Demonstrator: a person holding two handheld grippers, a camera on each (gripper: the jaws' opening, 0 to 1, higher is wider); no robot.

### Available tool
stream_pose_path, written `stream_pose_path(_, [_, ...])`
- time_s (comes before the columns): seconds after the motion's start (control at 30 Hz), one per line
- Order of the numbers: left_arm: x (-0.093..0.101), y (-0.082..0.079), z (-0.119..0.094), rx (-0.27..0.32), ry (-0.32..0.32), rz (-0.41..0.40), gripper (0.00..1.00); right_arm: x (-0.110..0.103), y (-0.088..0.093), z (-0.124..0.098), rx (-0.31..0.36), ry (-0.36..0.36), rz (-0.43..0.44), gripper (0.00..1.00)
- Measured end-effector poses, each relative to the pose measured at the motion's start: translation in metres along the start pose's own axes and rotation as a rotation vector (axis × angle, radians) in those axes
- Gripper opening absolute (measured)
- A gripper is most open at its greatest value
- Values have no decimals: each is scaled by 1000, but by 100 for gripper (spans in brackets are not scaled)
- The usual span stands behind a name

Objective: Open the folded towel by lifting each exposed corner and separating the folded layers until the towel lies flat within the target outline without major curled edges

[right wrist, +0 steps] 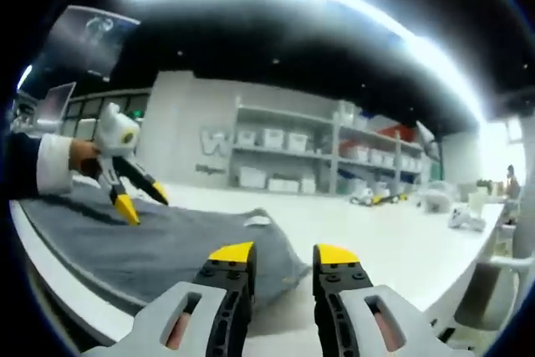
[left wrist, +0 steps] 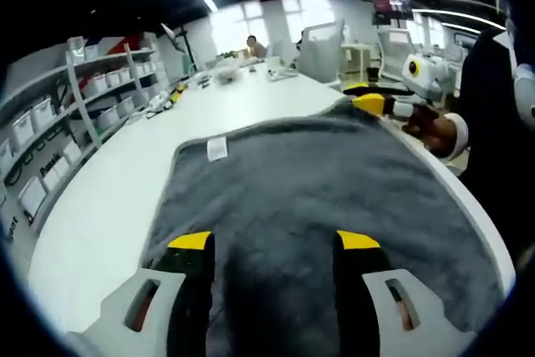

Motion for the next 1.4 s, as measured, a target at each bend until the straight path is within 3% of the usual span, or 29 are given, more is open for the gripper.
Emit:
stream_pose_path(0.13, [-1,-1,-3,-1,-7,5,56,7,-17,3,46,8,-78,19])
stream_pose_path(0.23, [0,-4,-8,12,-11,2,55,9,-28,6,59,-5,-147,6])
stream_pose_path(0.3, [0,-5,-10,23,-13,-3,52,5,-33,9,70,-62,-180,0])
stream_pose_path(0.47, [3,0,-16,16,9,-8,37,-8,-12,29,-150,-228,-293,0])
stream_pose_path(0.57, [6,6,-20,15,18,-40,31,-4,4,36,-267,-228,-323,0])
stream_pose_path(0.7, [9,22,-27,-32,19,-34,23,5,11,35,-281,-204,-324,0])
stream_pose_path(0.83, [11,32,-32,-37,34,-64,18,11,23,36,-331,-200,-316,0])
stream_pose_path(0.93, [16,38,-34,-47,45,-78,14,10,24,34,-321,-202,-323,0])
stream_pose_path(1.1, [25,41,-32,-84,62,-72,9,12,23,34,-360,-213,-339,0])
stream_pose_path(1.4, [27,46,-34,-115,37,-155,4,17,22,31,-450,-240,-298,0])
Point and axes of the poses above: the point that each gripper's makers call its tool centre point, and the gripper's own axes: z roughly forward along the fingers, x roughly to its right, y roughly out of its underside, the point moved 6 cm from there along -z, roughly backward along the fingers, and after that the axes turned 8 degrees about -x, right-handed, at the moved point
